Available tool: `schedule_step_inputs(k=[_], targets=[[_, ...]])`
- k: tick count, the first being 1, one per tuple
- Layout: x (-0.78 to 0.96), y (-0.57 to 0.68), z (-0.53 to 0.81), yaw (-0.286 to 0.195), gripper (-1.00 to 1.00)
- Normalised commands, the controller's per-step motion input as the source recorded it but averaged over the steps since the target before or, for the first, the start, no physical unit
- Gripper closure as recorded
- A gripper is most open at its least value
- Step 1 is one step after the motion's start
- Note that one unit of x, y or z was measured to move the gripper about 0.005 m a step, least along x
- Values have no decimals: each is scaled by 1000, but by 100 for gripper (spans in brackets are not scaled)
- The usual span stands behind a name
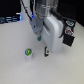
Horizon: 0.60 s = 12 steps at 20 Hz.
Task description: Open the kcup holder, insert the kcup into the holder, and close the kcup holder
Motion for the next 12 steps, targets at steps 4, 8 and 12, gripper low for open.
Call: schedule_step_inputs(k=[4, 8, 12], targets=[[-126, -365, -27, -318, -100], [-215, -384, -152, -313, -100], [-248, -382, -229, -313, -100]])
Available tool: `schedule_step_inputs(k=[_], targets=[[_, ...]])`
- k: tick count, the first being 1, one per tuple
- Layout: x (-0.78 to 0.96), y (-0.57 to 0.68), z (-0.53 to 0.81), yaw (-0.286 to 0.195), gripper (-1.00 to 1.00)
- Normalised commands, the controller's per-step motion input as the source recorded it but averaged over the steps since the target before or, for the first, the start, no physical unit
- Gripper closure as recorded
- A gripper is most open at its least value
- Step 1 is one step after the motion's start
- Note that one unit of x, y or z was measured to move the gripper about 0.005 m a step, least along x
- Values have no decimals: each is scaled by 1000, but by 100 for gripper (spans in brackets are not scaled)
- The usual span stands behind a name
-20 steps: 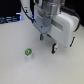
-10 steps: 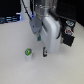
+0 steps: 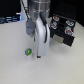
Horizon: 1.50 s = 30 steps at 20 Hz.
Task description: Open the kcup holder, insert the kcup into the holder, and close the kcup holder
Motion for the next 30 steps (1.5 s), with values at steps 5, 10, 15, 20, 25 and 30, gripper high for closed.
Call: schedule_step_inputs(k=[5, 10, 15, 20, 25, 30], targets=[[-287, -386, -411, -316, -100], [-194, -383, -411, -313, -100], [-77, -342, -334, -308, -100], [-10, -112, -149, -251, 100], [-42, -13, -4, -142, 100], [-31, -7, -5, -65, 100]])
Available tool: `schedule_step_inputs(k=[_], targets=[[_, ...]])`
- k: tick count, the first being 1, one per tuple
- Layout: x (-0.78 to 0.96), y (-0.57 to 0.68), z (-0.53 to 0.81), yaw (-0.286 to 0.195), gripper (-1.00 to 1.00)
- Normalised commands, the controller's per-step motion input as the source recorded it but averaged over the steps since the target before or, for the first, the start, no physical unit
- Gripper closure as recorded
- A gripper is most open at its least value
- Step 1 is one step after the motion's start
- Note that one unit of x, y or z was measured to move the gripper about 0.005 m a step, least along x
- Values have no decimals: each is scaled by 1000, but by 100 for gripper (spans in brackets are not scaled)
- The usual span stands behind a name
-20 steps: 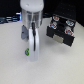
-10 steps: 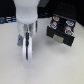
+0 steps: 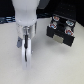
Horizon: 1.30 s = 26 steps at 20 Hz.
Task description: Open the kcup holder, insert the kcup into the holder, and close the kcup holder
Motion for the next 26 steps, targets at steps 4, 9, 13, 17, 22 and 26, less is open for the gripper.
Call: schedule_step_inputs(k=[4, 9, 13, 17, 22, 26], targets=[[-3, 18, 4, -36, 100], [7, 157, 513, -26, 100], [46, 318, 867, -1, 100], [69, 392, 847, 2, 100], [51, 486, 749, 26, 100], [68, 574, 658, 24, 100]])
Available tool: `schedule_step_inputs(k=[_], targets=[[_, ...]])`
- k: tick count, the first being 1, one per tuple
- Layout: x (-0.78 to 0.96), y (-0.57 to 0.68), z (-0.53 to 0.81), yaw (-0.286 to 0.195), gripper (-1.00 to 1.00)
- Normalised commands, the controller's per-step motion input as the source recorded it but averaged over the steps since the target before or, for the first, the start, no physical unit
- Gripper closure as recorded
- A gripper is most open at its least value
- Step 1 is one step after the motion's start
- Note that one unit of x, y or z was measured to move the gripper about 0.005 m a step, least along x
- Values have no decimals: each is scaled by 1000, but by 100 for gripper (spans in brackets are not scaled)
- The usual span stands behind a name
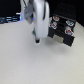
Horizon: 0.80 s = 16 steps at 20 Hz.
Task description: Open the kcup holder, insert the kcup into the holder, and close the kcup holder
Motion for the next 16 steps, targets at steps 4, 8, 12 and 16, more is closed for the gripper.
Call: schedule_step_inputs(k=[4, 8, 12, 16], targets=[[76, 626, 584, 19, 100], [68, 650, 488, 14, 100], [80, 659, 401, 10, 100], [75, 648, 316, 16, 100]])
